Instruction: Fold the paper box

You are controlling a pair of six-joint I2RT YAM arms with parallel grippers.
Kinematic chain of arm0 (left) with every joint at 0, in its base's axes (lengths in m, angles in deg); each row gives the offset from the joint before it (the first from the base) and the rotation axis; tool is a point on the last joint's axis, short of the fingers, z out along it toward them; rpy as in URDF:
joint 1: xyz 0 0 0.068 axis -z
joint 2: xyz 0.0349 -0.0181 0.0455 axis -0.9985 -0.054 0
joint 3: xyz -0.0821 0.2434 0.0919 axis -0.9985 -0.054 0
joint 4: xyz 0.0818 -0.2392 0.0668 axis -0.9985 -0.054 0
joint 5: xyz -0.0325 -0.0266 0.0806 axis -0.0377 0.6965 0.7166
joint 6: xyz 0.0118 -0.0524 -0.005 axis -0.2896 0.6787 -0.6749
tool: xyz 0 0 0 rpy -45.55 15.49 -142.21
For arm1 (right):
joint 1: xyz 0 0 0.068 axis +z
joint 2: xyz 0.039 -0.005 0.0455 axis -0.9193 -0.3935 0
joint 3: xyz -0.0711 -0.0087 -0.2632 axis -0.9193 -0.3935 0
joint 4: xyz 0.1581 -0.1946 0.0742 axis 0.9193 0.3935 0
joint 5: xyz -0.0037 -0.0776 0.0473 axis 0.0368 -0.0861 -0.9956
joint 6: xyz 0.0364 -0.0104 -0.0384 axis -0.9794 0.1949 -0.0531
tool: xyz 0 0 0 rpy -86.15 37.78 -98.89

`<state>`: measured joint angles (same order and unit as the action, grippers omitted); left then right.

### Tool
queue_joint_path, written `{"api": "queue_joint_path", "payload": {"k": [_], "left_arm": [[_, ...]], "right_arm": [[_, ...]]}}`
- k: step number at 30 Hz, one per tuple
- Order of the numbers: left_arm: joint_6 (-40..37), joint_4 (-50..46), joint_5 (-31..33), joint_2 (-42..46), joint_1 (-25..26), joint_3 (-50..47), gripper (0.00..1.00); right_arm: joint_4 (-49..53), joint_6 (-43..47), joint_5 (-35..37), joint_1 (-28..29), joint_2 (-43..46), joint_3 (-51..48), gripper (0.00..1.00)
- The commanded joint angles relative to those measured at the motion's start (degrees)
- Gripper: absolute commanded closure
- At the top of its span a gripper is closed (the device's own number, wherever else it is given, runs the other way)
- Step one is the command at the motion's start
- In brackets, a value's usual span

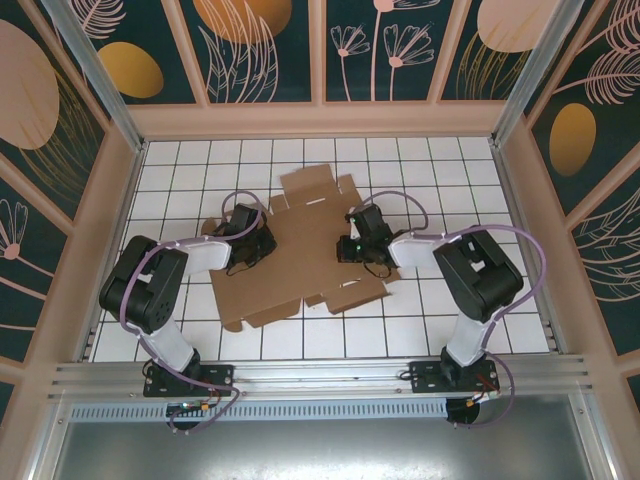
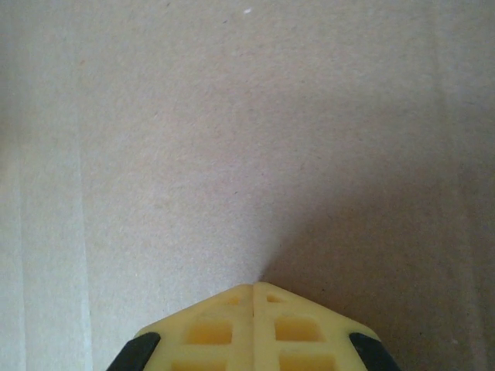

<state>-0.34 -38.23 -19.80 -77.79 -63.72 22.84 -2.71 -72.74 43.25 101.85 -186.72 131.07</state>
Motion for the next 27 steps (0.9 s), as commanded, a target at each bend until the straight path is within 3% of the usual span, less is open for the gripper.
{"api": "queue_joint_path", "payload": {"k": [1,3,5,8,12,17,20,22,25,27], "left_arm": [[-3.12,-4.45,4.09,1.89,-0.86,0.82,1.0],[-5.31,-5.46,4.54,3.49,-0.9,2.16,1.0],[-7.11,-6.29,4.02,5.21,-0.88,3.54,1.0],[-7.89,-2.51,-1.54,7.11,-0.86,3.2,1.0],[-9.5,-6.4,-6.12,4.38,-0.77,7.6,1.0],[-11.31,-6.08,-10.81,3.06,-1.26,7.79,1.0],[-8.86,-3.6,-13.63,2.47,-3.38,4.9,1.0],[-6.04,0.65,-17.16,2.07,-5.46,1.18,1.0],[-3.18,4.84,-19.26,1.68,-6.56,-2.84,1.0],[-1.95,6.09,-19.59,0.74,-6.5,-4.17,1.0]], "right_arm": [[4.23,-1.77,-1.77,0.14,4.64,-1.21,1.0],[4.12,-1.53,-2.43,0.01,7.96,-0.59,1.0],[5.37,-1.59,-1.1,-0.24,10.0,1.2,0.94],[7.47,2.83,-3.02,-2.06,10.67,4.23,0.88],[8.12,8.31,-3.18,-3.38,10.68,6.68,0.65],[8.79,8.48,-9.31,-13.61,7.12,10.1,0.41],[9.25,8.22,-11.12,-18.95,4.06,11.21,0.31],[9.41,8.94,-15.24,-21.84,1.82,11.39,0.15],[10.38,10.65,-22.11,-24.32,-2.19,12.19,0.14],[10.91,11.63,-22.95,-24.71,-4.45,12.68,0.14]]}}
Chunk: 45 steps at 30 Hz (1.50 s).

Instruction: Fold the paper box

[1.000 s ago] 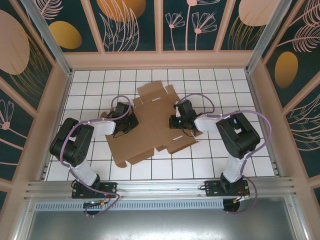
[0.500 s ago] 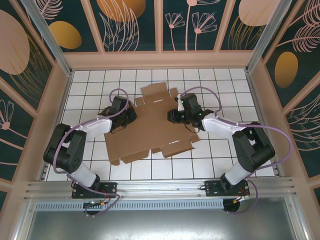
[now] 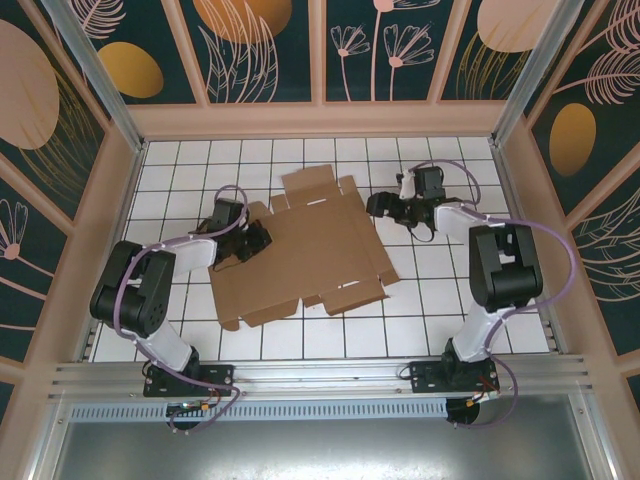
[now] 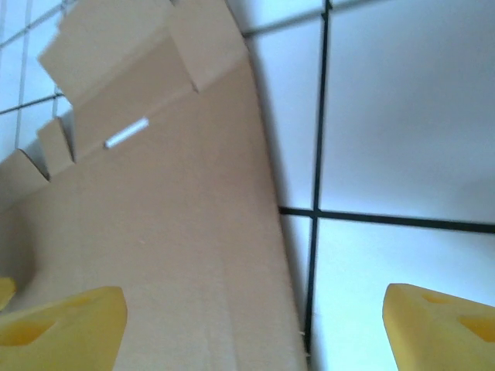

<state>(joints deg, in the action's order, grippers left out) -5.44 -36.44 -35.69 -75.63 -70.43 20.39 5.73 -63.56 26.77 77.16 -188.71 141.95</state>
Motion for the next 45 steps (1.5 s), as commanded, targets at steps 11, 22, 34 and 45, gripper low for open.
{"api": "queue_joint_path", "payload": {"k": [11,22,34,45], "left_arm": [[5.68,8.15,-6.08,-6.73,-2.28,-4.87,1.0],[4.89,7.94,-6.52,-7.99,-2.48,-3.82,1.0],[5.61,10.82,-8.24,-7.08,-2.44,-4.93,1.0],[6.53,12.25,-9.25,-6.92,-0.63,-4.27,1.0]], "right_arm": [[1.85,2.73,-22.53,-0.95,-13.11,3.82,0.17],[-6.3,-4.55,-33.44,-0.9,-15.22,1.59,0.4],[-2.82,-7.15,-25.58,-0.18,-6.93,3.23,0.74],[21.96,1.68,-6.05,8.16,-2.29,18.77,0.92]]}}
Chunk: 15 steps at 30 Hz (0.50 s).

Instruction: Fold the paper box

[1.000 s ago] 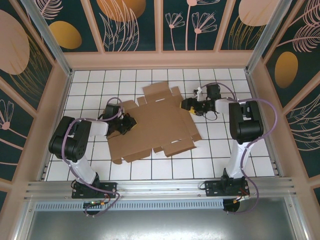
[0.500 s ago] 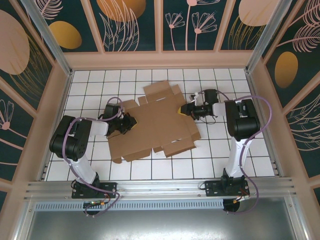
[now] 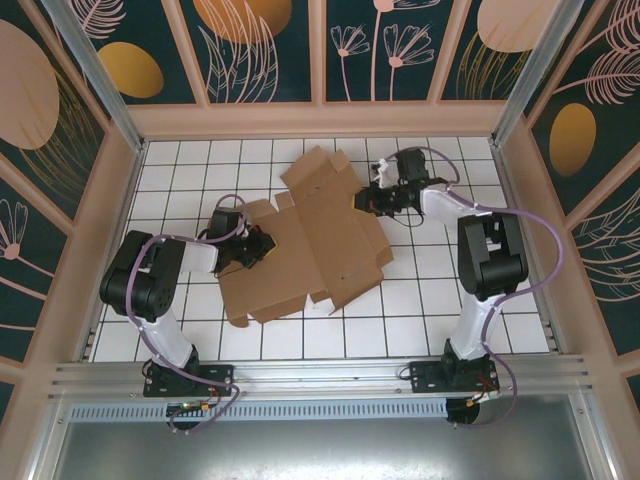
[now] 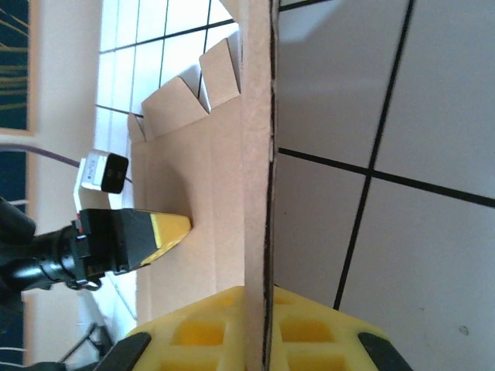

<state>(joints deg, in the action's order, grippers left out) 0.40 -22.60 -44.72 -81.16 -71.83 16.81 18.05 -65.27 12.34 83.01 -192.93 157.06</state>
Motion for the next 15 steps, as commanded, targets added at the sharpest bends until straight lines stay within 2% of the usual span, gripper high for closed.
{"api": "queue_joint_path", "payload": {"k": [1,9,12,15], "left_arm": [[0.78,-1.42,-0.39,-1.29,0.82,-0.65,1.0],[1.8,-0.24,-0.93,-0.81,0.92,-0.91,1.0],[2.01,0.12,-0.98,-0.89,0.85,-0.97,1.0],[2.06,0.11,-0.97,-0.68,0.9,-1.04,1.0]], "right_arm": [[11.36,3.78,10.06,3.31,1.94,5.11,0.92],[15.88,1.6,15.35,10.56,3.61,10.59,0.87],[17.63,0.95,20.31,14.62,3.59,12.66,0.78],[18.78,0.33,23.83,18.14,3.48,14.32,0.64]]}}
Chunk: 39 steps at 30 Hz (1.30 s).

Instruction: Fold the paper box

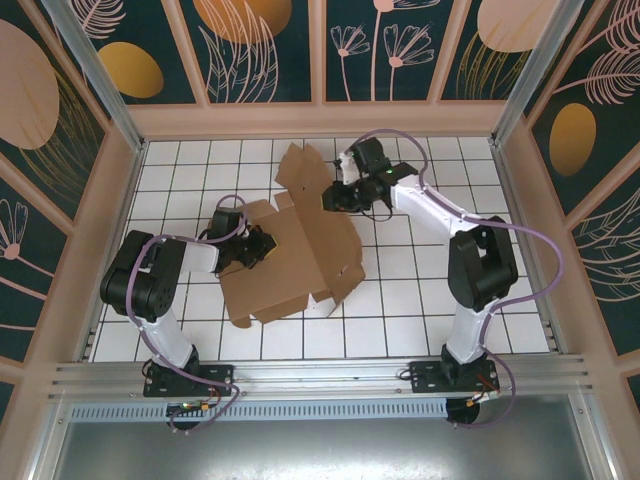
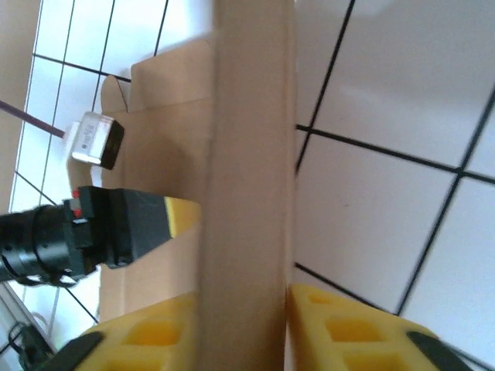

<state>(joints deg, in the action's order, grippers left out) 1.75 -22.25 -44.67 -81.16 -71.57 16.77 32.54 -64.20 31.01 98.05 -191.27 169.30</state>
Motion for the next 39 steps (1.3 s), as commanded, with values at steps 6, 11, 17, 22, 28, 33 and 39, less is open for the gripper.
{"api": "queue_joint_path", "payload": {"k": [6,11,17,22,28,33,39], "left_arm": [[0.84,-0.13,-0.71,-0.61,0.65,-1.07,1.0],[0.85,-0.13,-0.68,-0.55,0.65,-1.04,1.0],[0.84,-0.33,-0.61,-0.2,0.62,-1.04,1.0],[0.84,-0.26,-0.48,0.21,0.66,-1.3,1.0],[1.34,0.78,-0.93,0.2,0.66,-1.6,1.0],[1.1,0.72,-0.8,0.34,0.66,-1.74,1.0],[0.16,-0.63,-0.29,0.64,0.6,-1.31,1.0]], "right_arm": [[5.95,-1.05,8.95,8.94,0.09,5.31,0.51],[6.19,-1.63,9.09,13.36,-2.94,8.3,0.37],[7.31,-1.4,10.12,17.07,-7.06,13.29,0.2],[6.57,-1.61,7.53,17.38,-7.78,14.01,0.15],[1.8,-2.63,1.52,17.52,-6.72,10.56,0.1],[-4.6,-4.55,-3.86,16.99,-4.8,6.13,0.09],[-9.03,-5.86,-6.26,14.13,-0.87,1.54,0.09]]}}
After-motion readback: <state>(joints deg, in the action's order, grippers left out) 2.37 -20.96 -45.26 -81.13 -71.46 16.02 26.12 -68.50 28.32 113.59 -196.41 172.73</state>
